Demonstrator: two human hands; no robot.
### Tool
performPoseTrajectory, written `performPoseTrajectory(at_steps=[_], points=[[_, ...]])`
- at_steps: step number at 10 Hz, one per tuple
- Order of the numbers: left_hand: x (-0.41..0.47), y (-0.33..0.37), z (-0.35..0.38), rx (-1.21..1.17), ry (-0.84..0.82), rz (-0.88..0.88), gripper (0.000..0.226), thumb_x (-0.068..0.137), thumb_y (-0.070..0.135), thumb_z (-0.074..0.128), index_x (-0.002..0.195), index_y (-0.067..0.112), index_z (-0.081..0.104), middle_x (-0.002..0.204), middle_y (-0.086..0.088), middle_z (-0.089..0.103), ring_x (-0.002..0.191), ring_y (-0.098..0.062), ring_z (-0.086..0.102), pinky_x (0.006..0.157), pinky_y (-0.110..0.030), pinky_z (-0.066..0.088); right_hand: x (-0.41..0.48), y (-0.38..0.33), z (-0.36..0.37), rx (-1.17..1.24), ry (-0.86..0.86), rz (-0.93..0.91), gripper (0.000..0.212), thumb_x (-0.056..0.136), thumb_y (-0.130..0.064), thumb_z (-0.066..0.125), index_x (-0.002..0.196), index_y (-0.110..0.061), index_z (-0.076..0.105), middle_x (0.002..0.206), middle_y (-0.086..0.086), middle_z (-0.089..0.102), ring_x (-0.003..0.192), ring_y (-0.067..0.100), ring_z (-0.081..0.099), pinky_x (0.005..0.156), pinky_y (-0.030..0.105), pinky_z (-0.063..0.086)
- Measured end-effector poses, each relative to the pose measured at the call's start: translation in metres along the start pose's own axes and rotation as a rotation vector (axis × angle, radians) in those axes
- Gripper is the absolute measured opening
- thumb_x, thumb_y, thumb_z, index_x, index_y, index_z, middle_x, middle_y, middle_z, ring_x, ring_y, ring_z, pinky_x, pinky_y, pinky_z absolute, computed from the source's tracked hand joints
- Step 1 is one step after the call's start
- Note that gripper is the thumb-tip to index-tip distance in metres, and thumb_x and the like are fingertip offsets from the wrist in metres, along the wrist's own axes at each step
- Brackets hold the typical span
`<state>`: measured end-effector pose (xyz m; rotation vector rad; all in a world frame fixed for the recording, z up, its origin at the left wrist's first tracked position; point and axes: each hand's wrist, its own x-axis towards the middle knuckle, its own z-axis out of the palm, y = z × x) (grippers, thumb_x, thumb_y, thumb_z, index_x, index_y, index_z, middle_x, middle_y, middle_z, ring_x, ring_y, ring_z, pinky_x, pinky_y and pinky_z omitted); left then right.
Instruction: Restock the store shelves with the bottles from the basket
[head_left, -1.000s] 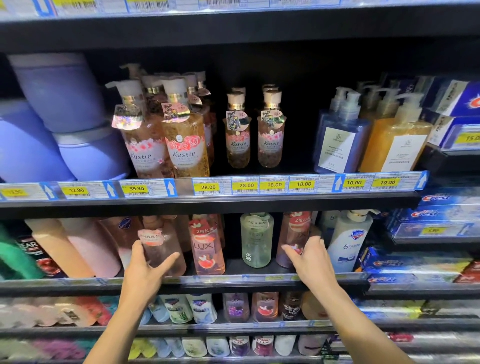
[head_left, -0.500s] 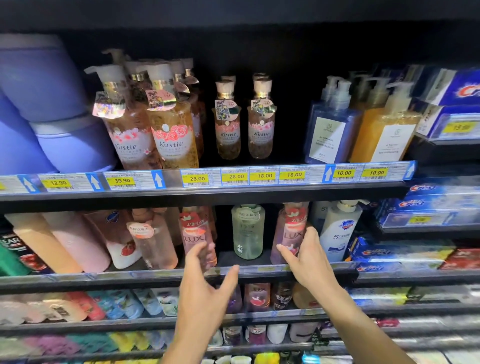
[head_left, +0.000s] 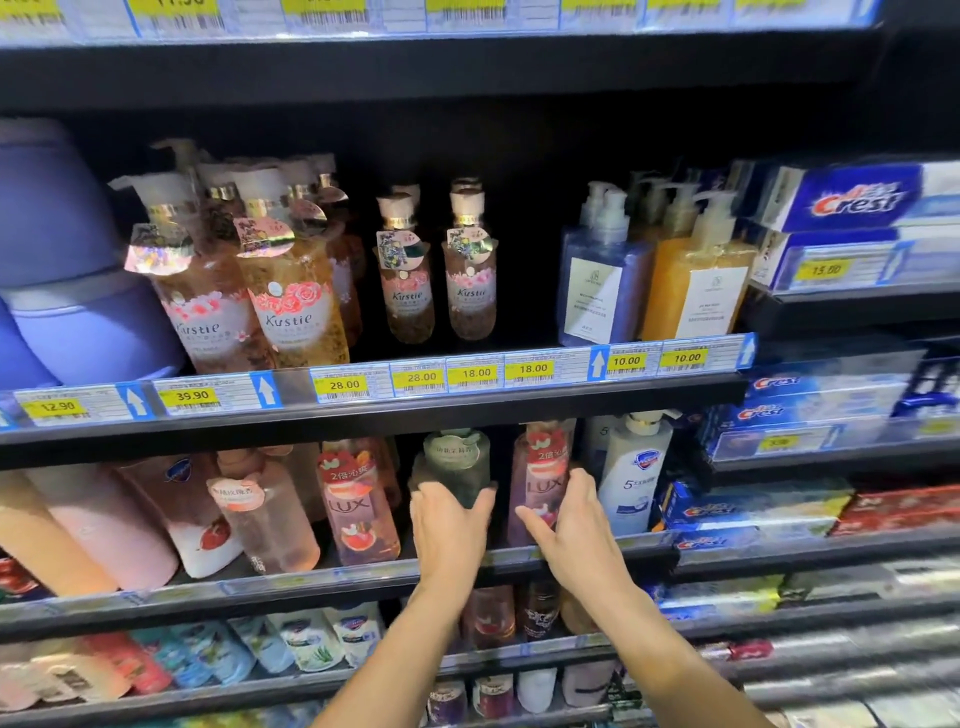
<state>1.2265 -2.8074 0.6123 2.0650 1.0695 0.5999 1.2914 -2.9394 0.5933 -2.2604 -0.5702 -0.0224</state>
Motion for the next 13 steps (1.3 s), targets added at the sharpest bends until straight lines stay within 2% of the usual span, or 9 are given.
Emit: performPoseTrajectory(at_steps=[2,4,5,6,7,9,11,12,13], points=[[-0.004,-0.007,0.0,-0.048,0.048,0.038,0.057,0.082,0.046,0.078,0.104,0.003,0.048,0.105,-0.015,0.053,0.107,-0.034,0.053,0.088,-0.039,0.043,0.001,0.003,0.001,-0.011,-0.003,-0.016,0.058,0.092,-0.045,0.069,0.129,-0.013,0.038,0.128,0.005,0.048,0.121,0.025,0.053,0.095,0.038,0.048],[-0.017,-0.013,-0.003,-0.107,0.108,0.134,0.057,0.08,0.044,0.081,0.096,0.016,0.033,0.097,0.0,0.04,0.095,-0.022,0.045,0.08,-0.033,0.038,0.002,0.005,0.001,-0.003,-0.004,-0.03,0.054,0.092,-0.045,0.069,0.125,-0.014,0.039,0.124,0.004,0.047,0.117,0.024,0.054,0.092,0.036,0.049],[-0.02,-0.014,-0.003,-0.111,0.117,0.143,0.059,0.079,0.042,0.082,0.105,0.013,0.038,0.101,0.001,0.04,0.101,-0.024,0.046,0.084,-0.03,0.035,0.002,0.005,0.001,-0.004,-0.006,-0.036,0.055,0.093,-0.045,0.068,0.127,-0.013,0.038,0.126,0.005,0.047,0.119,0.024,0.053,0.092,0.035,0.048],[-0.023,-0.015,-0.003,-0.113,0.099,0.12,0.072,0.08,0.044,0.081,0.125,0.007,0.04,0.114,-0.003,0.045,0.116,-0.028,0.047,0.092,-0.034,0.04,0.002,0.005,0.001,-0.005,-0.005,-0.028,0.057,0.093,-0.045,0.068,0.129,-0.013,0.038,0.126,0.005,0.047,0.119,0.023,0.053,0.093,0.034,0.048],[-0.026,-0.015,-0.004,-0.115,0.09,0.091,0.09,0.08,0.047,0.08,0.143,0.004,0.032,0.137,-0.012,0.046,0.13,-0.03,0.043,0.105,-0.039,0.04,0.002,0.004,0.001,-0.021,-0.001,-0.029,0.058,0.093,-0.046,0.068,0.13,-0.013,0.037,0.126,0.005,0.047,0.12,0.023,0.053,0.093,0.035,0.049],[-0.027,-0.013,-0.005,-0.098,0.07,0.072,0.091,0.082,0.048,0.078,0.146,0.006,0.029,0.141,-0.011,0.045,0.132,-0.03,0.044,0.106,-0.041,0.042,0.002,0.002,0.0,-0.026,-0.017,-0.006,0.061,0.093,-0.045,0.069,0.133,-0.013,0.037,0.129,0.006,0.047,0.122,0.024,0.054,0.093,0.035,0.049],[-0.039,-0.021,-0.018,-0.031,0.002,0.075,0.102,0.087,0.052,0.07,0.159,0.011,0.009,0.164,-0.008,0.025,0.149,-0.024,0.027,0.115,-0.035,0.031,-0.003,0.001,-0.003,-0.055,-0.047,0.011,0.075,0.092,-0.049,0.067,0.143,-0.009,0.029,0.139,0.01,0.044,0.13,0.029,0.05,0.098,0.04,0.049],[-0.054,-0.036,-0.034,-0.046,0.001,0.13,0.098,0.087,0.053,0.069,0.159,0.017,0.012,0.161,-0.001,0.03,0.146,-0.019,0.031,0.113,-0.035,0.034,-0.011,0.001,-0.007,-0.055,-0.054,0.017,0.092,0.093,-0.053,0.063,0.155,-0.006,0.014,0.154,0.014,0.036,0.142,0.031,0.04,0.108,0.044,0.043],[-0.073,-0.048,-0.056,-0.016,0.015,0.161,0.093,0.088,0.059,0.065,0.158,0.022,0.016,0.159,0.002,0.033,0.144,-0.016,0.034,0.115,-0.038,0.036,-0.023,-0.004,-0.015,-0.093,-0.033,0.028,0.094,0.094,-0.056,0.06,0.158,-0.008,0.01,0.158,0.013,0.033,0.144,0.03,0.038,0.111,0.045,0.041]])
